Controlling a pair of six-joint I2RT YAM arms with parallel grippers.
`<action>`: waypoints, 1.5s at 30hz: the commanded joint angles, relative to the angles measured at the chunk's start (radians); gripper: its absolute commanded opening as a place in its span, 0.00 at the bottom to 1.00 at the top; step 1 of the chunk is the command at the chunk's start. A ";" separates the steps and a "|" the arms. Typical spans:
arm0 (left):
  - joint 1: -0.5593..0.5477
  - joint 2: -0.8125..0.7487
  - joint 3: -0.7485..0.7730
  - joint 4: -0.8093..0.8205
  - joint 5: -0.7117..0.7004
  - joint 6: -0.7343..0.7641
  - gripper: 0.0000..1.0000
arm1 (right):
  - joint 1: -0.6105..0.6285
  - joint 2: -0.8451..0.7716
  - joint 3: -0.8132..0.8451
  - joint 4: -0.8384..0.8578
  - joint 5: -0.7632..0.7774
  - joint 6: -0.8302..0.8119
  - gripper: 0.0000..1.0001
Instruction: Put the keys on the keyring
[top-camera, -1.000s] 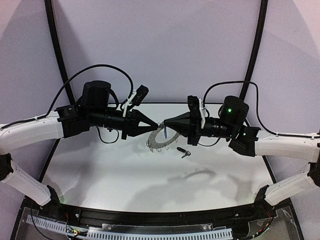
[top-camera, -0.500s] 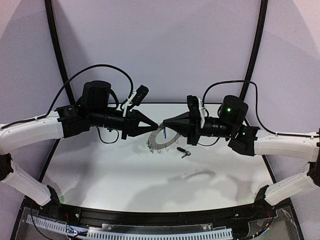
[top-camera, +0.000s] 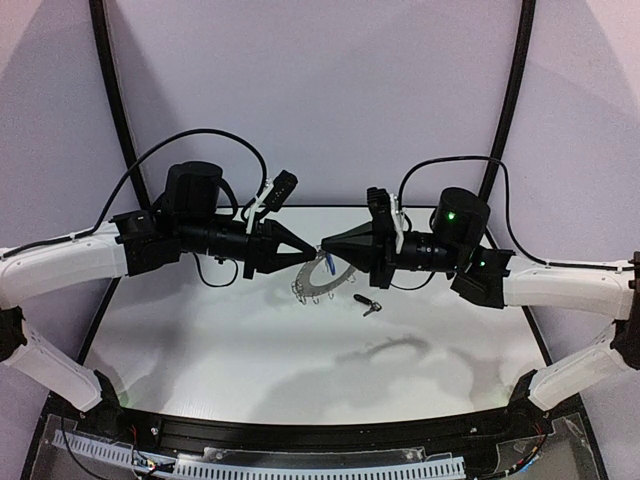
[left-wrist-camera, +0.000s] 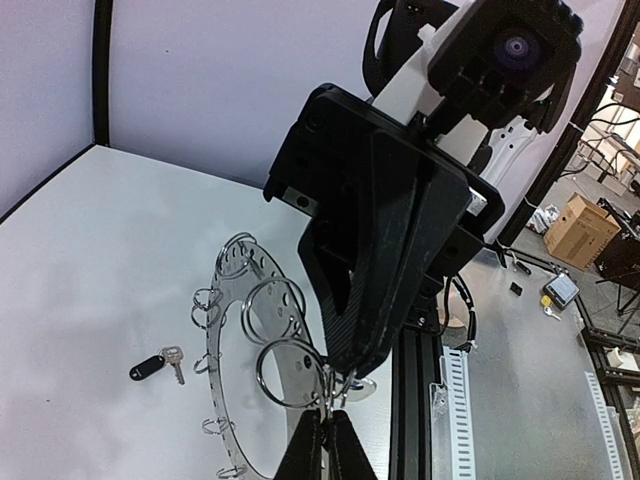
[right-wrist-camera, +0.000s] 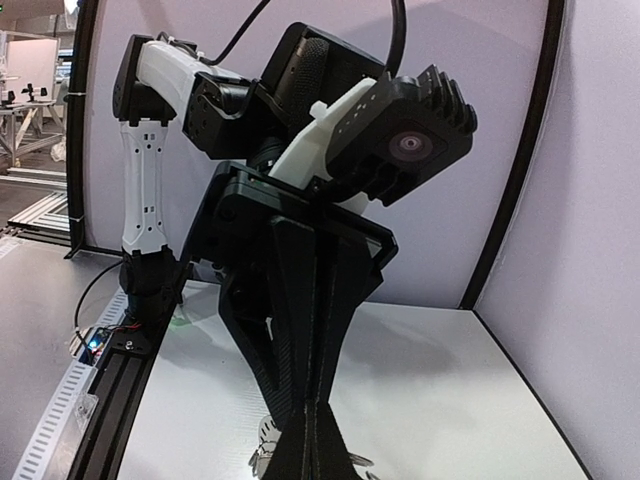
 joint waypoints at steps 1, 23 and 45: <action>-0.004 -0.015 0.005 0.048 0.039 0.008 0.01 | 0.010 -0.001 0.026 -0.040 0.039 0.003 0.00; -0.004 -0.035 -0.011 -0.030 0.103 0.149 0.01 | 0.010 -0.039 0.006 -0.098 -0.004 0.045 0.00; -0.005 -0.024 0.013 -0.074 -0.033 0.098 0.01 | 0.010 -0.074 0.017 -0.140 -0.058 0.011 0.00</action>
